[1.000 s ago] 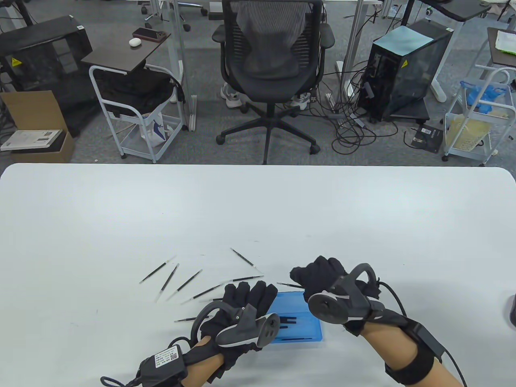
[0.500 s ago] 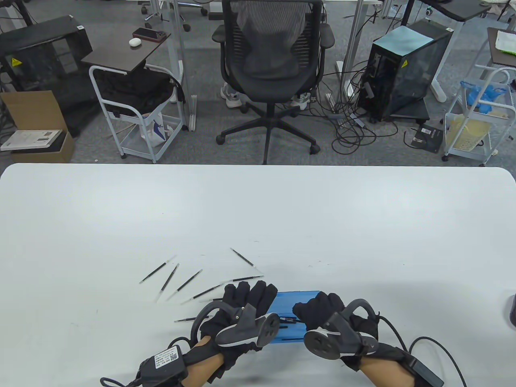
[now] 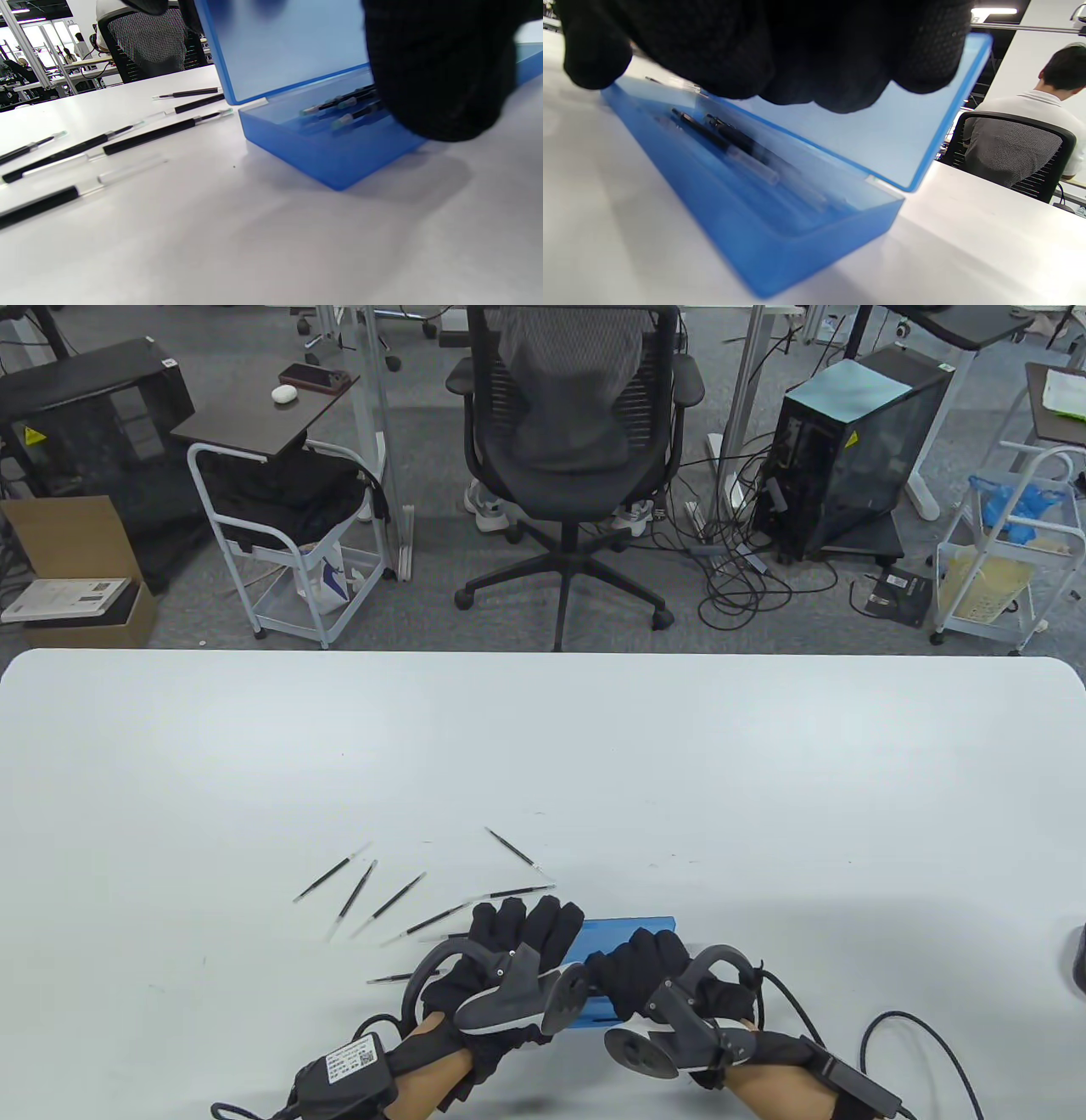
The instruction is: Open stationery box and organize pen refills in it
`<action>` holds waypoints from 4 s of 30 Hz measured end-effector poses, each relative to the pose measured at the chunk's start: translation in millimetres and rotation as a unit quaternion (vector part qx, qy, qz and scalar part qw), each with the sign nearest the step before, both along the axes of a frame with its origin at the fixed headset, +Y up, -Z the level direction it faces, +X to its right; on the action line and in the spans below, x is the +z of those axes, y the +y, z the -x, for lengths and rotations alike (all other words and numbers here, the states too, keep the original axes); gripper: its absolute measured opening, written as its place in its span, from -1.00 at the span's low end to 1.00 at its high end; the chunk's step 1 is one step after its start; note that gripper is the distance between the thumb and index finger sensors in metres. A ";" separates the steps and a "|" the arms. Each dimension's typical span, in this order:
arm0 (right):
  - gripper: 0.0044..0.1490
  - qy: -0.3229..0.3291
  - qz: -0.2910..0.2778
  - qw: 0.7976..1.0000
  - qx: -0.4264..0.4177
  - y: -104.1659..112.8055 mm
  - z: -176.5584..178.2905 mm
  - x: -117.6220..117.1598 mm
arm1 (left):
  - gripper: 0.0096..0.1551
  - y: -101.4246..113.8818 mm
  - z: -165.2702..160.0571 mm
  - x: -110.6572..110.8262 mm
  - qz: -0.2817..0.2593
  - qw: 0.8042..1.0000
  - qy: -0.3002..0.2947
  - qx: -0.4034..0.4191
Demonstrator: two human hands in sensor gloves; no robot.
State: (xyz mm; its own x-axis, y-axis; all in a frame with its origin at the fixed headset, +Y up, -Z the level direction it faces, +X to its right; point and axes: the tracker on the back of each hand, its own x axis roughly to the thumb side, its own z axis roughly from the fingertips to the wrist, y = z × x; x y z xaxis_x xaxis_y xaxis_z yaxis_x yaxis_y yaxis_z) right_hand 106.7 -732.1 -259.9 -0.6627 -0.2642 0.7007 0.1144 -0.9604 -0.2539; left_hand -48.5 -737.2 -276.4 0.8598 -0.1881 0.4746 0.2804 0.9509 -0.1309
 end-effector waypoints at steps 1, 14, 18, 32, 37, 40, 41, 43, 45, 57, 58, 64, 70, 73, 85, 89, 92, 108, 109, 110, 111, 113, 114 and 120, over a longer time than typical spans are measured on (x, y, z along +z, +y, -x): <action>-0.21 -0.003 0.000 1.000 -0.010 3.0 -2.0 0.2 | 0.59 0.0 0.0 0.2 0.000 1.000 0.000 0.000; 0.17 -0.079 0.030 0.993 -0.085 35.5 -44.6 -8.2 | 0.59 0.2 -0.1 0.1 -0.001 1.000 0.000 0.000; 0.33 -0.090 0.069 0.992 -0.053 25.4 -51.4 -13.4 | 0.58 0.1 -0.3 0.0 -0.001 1.000 0.000 0.001; 0.62 -0.105 0.154 0.982 0.034 -9.3 -40.9 -22.7 | 0.58 0.1 0.3 0.1 -0.004 1.000 -0.001 0.003; 0.62 -0.107 0.159 0.981 0.034 -9.5 -41.0 -23.1 | 0.35 20.2 12.6 -6.2 0.007 0.999 0.012 0.045; 0.61 -0.106 0.158 0.981 0.035 -9.4 -40.9 -22.6 | 0.09 50.6 33.9 -11.9 -0.045 0.994 0.051 0.090; 0.61 -0.106 0.159 0.981 0.034 -9.4 -40.9 -22.8 | 0.03 64.0 44.5 -14.5 -0.061 0.991 0.072 0.100; 0.61 -0.106 0.161 0.981 0.034 -9.5 -41.2 -23.0 | -0.09 84.5 64.4 -16.3 -0.080 0.982 0.112 0.129; 0.61 -0.104 0.160 0.981 0.035 -9.5 -41.2 -22.7 | -0.24 96.2 81.3 -15.6 -0.093 0.977 0.135 0.138; 0.61 -0.101 0.165 0.981 0.035 -10.1 -41.3 -22.7 | -0.49 27.8 115.2 5.5 -0.084 0.992 0.087 0.019; 0.60 -0.101 0.164 0.981 0.035 -10.1 -41.2 -22.6 | -0.49 20.8 112.7 5.9 -0.091 0.993 0.075 0.007; 0.60 -0.102 0.163 0.981 0.036 -10.0 -41.4 -22.4 | -0.47 5.9 106.5 0.2 -0.102 0.992 0.067 -0.029; 0.60 -0.100 0.166 0.980 0.034 -10.3 -41.4 -22.7 | -0.47 -2.6 105.5 -3.8 -0.100 0.992 0.062 -0.046; 0.60 -0.099 0.165 0.981 0.034 -10.3 -41.3 -22.5 | -0.47 -5.9 105.8 -4.8 -0.097 0.992 0.063 -0.049; 0.60 -0.099 0.164 0.981 0.035 -10.4 -41.2 -22.2 | -0.48 -6.2 106.5 -3.9 -0.094 0.993 0.067 -0.033; 0.60 -0.099 0.163 0.981 0.036 -10.3 -41.1 -22.2 | -0.44 -7.5 109.0 -5.4 -0.077 0.994 0.073 -0.022; 0.60 -0.099 0.163 0.981 0.036 -10.3 -41.1 -22.2 | -0.41 -9.0 111.3 -7.0 -0.065 0.995 0.078 -0.011; 0.60 -0.102 0.164 0.980 0.039 -10.3 -40.6 -21.7 | -0.36 37.4 93.6 13.7 -0.146 0.988 0.038 0.039; 0.60 -0.102 0.164 0.980 0.039 -10.3 -40.6 -21.7 | -0.37 41.6 88.8 17.1 -0.151 0.987 0.031 0.043; 0.60 -0.102 0.164 0.980 0.039 -10.3 -40.6 -21.8 | -0.36 46.3 80.8 21.9 -0.158 0.986 0.017 0.049; 0.59 -0.102 0.164 0.980 0.039 -10.4 -40.6 -21.7 | -0.37 48.7 74.6 24.9 -0.161 0.986 0.009 0.050; 0.59 -0.102 0.164 0.980 0.039 -10.4 -40.5 -21.7 | -0.37 51.1 57.5 31.4 -0.165 0.985 -0.009 0.049; 0.59 -0.102 0.164 0.980 0.040 -10.4 -40.5 -21.6 | -0.37 50.7 46.8 34.7 -0.166 0.985 -0.022 0.048; 0.59 -0.101 0.162 0.981 0.039 -10.7 -40.8 -21.7 | -0.37 32.6 -11.4 44.9 -0.161 0.984 -0.075 0.029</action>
